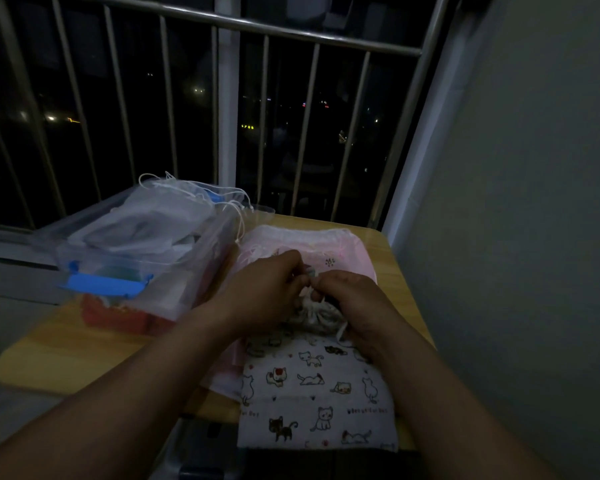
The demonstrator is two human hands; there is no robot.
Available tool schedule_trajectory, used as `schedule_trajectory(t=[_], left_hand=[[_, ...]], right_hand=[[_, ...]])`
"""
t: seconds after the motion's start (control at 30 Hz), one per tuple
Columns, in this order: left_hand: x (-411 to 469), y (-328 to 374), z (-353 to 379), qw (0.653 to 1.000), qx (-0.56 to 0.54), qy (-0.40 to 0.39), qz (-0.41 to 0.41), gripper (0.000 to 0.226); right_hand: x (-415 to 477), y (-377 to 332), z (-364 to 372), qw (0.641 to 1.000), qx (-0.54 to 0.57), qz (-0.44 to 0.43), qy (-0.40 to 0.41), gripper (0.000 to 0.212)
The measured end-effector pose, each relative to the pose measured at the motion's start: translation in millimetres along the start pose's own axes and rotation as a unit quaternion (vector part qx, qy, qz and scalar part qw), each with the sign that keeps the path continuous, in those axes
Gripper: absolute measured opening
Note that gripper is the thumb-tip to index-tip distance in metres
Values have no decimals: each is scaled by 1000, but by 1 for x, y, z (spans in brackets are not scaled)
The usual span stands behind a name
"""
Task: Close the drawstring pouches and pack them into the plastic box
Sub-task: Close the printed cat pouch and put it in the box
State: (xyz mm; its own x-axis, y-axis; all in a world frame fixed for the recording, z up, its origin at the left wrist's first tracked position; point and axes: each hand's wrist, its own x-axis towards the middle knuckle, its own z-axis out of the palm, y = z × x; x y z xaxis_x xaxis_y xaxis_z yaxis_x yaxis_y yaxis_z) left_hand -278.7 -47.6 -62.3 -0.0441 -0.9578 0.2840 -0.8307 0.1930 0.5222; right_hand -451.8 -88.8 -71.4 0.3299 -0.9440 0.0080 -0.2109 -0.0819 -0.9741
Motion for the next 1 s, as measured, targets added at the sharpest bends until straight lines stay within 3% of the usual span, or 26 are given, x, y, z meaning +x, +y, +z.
schedule_trajectory(t=[0.13,0.33,0.47,0.6,0.8,1.0], left_hand=[[5,3,-1,1000,-5,7,-27,21],[7,4,-6,998,-51,-14,-43,28],[4,5,-5,999,-30,-17,-28,29],[3,8,-7,999,-35,-11,-31,24],[1,10,-13,964,-232,-52,-117,33],[-3,5,-13,974,-214,-48,-56,13]], right_hand=[[-2,-5,-2,1000,-7,-10,10,6],[1,-3,-1,1000,-20,-21,8,8],[2,-2,1,1000,-19,-10,22,24],[4,-4,0,1000,6,6,26,19],[4,-8,2,999,-12,-40,18,10],[3,-6,-5,998,-16,-54,8,7]])
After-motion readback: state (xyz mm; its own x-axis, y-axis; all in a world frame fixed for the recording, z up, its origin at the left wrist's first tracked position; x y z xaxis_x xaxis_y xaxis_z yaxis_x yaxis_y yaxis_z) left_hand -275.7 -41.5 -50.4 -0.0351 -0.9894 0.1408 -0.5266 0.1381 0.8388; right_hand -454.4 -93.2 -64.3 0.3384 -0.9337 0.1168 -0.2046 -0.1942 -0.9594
